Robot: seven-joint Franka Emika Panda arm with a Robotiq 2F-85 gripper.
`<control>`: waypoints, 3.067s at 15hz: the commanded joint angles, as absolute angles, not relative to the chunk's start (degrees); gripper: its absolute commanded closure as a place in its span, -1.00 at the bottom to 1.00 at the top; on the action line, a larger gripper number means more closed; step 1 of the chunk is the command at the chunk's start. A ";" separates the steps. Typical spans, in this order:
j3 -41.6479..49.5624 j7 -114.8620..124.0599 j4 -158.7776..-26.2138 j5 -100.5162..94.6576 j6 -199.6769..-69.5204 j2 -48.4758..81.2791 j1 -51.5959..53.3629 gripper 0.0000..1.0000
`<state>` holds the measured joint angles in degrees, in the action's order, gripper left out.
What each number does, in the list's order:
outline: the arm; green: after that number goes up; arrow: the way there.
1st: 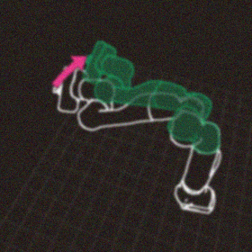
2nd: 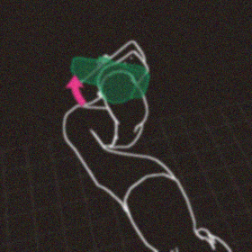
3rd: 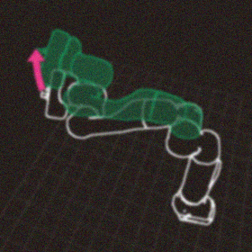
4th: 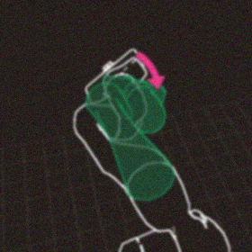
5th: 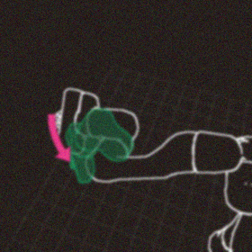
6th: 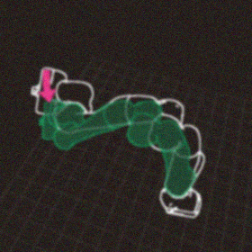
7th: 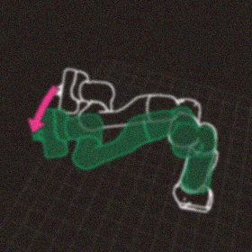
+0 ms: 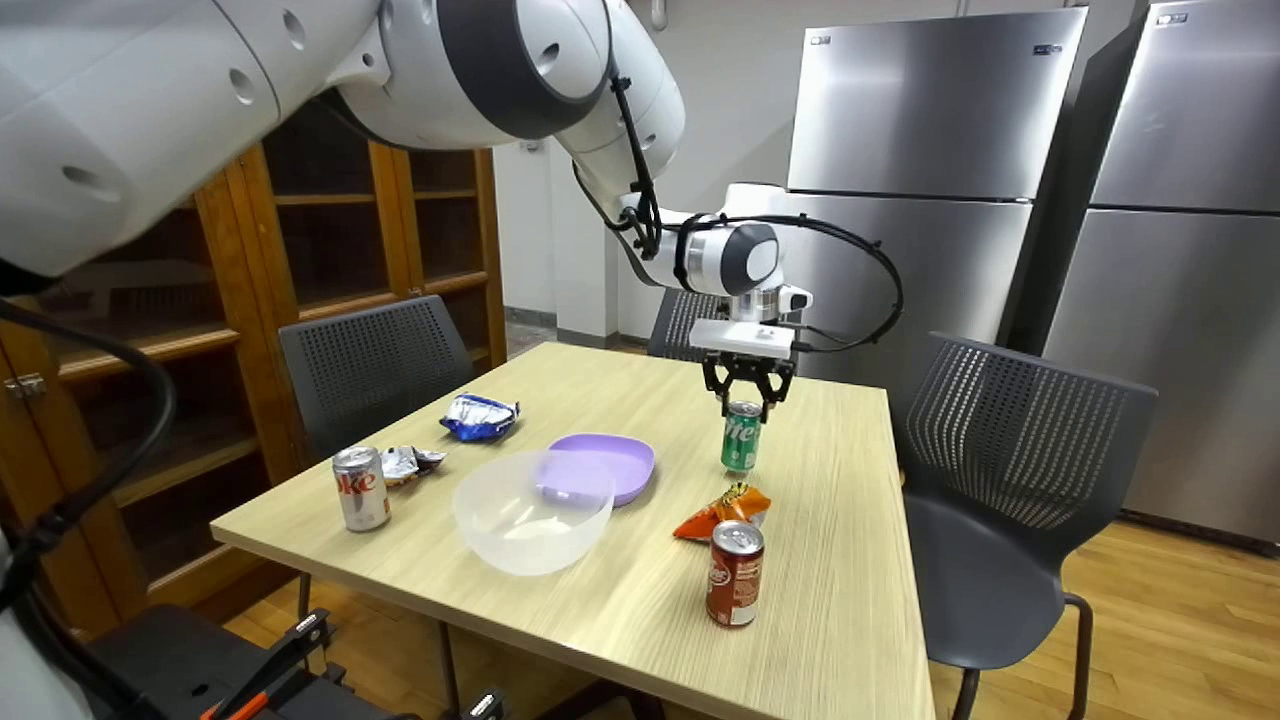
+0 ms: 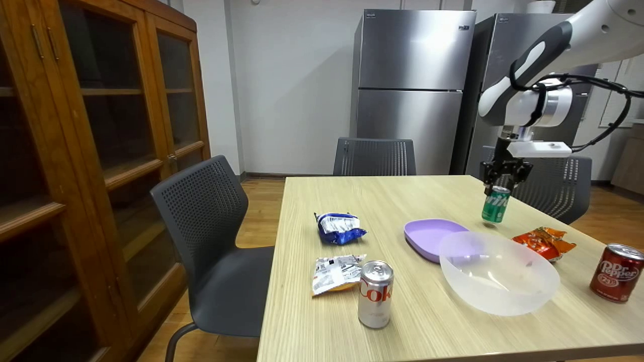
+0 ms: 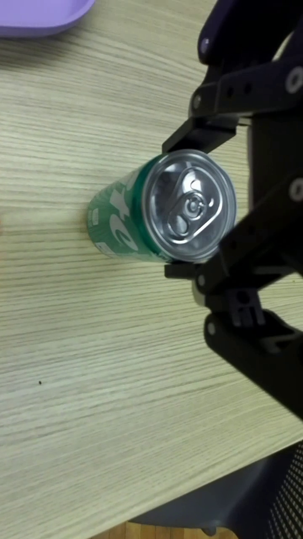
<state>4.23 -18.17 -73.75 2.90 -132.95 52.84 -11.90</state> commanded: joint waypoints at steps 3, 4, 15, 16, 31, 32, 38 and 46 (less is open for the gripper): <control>3.16 -17.13 -84.35 0.82 -134.35 43.40 -10.69 0.23; 3.02 -17.22 -86.16 0.67 -134.72 42.03 -10.45 0.23; 0.87 -16.68 -103.01 -1.07 -143.68 32.80 -5.48 0.23; 0.60 -16.74 -103.52 -1.20 -144.09 32.78 -5.05 0.23; -2.15 -17.63 -101.78 -2.31 -144.63 35.85 -3.14 0.23; -2.14 -17.68 -101.60 -2.42 -144.52 36.09 -3.13 0.23; -2.06 -17.63 -100.69 -3.37 -144.26 37.31 -3.06 0.23; -1.99 -17.59 -99.95 -3.61 -144.39 37.73 -3.25 -1.00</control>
